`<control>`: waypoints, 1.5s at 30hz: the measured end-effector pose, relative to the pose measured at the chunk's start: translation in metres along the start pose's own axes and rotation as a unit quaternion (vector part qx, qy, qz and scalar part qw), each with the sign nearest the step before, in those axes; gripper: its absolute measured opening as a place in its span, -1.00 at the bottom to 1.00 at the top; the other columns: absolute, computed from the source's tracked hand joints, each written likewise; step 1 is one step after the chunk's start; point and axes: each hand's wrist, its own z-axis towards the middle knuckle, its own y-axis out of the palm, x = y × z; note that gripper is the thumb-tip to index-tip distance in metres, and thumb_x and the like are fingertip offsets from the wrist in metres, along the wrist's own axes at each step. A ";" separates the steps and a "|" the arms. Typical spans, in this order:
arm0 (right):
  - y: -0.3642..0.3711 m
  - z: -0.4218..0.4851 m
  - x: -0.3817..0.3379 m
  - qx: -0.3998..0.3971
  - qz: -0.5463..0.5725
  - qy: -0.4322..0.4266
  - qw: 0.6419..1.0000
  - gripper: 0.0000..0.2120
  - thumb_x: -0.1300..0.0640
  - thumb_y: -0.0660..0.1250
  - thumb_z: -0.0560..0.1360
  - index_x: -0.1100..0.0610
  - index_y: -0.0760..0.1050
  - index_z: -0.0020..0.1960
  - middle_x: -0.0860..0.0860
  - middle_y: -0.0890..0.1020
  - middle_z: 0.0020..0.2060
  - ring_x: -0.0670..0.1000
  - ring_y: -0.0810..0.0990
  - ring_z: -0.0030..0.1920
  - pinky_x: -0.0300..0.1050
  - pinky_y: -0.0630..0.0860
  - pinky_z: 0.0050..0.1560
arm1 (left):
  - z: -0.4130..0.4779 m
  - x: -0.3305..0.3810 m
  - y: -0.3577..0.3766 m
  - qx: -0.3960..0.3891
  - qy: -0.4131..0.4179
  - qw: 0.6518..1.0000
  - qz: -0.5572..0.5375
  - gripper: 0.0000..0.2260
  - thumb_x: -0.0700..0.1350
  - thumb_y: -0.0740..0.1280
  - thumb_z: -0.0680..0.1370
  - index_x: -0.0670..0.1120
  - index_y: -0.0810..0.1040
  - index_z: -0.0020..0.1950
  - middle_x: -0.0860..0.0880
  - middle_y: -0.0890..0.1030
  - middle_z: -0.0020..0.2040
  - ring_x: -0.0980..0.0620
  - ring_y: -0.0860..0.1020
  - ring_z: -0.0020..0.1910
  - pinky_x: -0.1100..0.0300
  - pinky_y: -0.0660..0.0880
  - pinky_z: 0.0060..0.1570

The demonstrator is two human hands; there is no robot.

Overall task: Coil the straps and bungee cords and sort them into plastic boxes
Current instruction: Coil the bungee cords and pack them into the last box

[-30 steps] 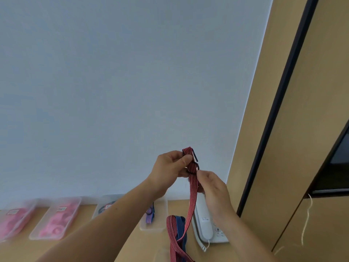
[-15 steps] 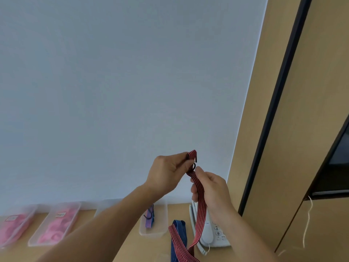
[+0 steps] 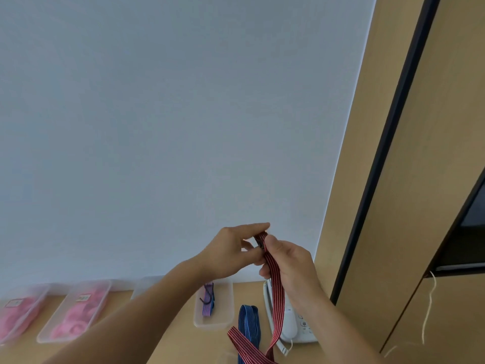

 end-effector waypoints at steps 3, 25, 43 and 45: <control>0.002 0.002 0.005 0.022 -0.004 -0.010 1.000 -0.74 -0.03 0.38 0.50 0.17 0.64 -0.04 0.09 0.71 -0.32 0.00 0.63 -0.39 -0.18 0.56 -0.33 | 0.001 0.004 -0.002 -0.020 -0.103 0.971 -0.214 -0.23 -0.09 0.43 0.33 0.07 0.26 0.52 0.14 0.51 0.36 0.14 0.59 0.22 0.23 0.53 0.16; 0.008 0.005 0.014 0.013 -0.052 -0.056 0.997 -0.69 0.04 0.32 0.58 0.21 0.50 -0.26 0.04 0.52 -0.49 -0.04 0.37 -0.51 -0.23 0.33 -0.50 | 0.009 0.013 -0.004 0.051 -0.147 0.921 -0.356 -0.78 -0.14 0.19 0.69 -0.25 0.53 0.17 -0.15 0.70 0.10 -0.20 0.67 0.07 -0.05 0.61 0.09; 0.008 0.004 0.013 -0.007 -0.003 0.063 0.998 -0.58 -0.07 0.24 0.61 0.30 0.59 -0.07 0.18 0.64 -0.39 0.06 0.55 -0.45 -0.12 0.47 -0.39 | -0.001 -0.005 0.000 0.081 0.025 0.986 0.142 -0.78 -0.16 0.30 0.62 -0.05 0.54 0.27 0.20 0.62 -0.07 0.23 0.55 -0.17 0.42 0.46 -0.08; 0.010 0.004 0.006 -0.008 0.015 0.058 0.998 -0.46 -0.21 0.22 0.55 0.29 0.61 -0.07 0.20 0.64 -0.38 0.08 0.56 -0.45 -0.11 0.47 -0.39 | -0.006 -0.005 0.001 0.087 0.088 0.968 0.218 -0.76 -0.19 0.27 0.63 -0.04 0.54 0.28 0.22 0.58 -0.12 0.25 0.46 -0.25 0.46 0.40 -0.19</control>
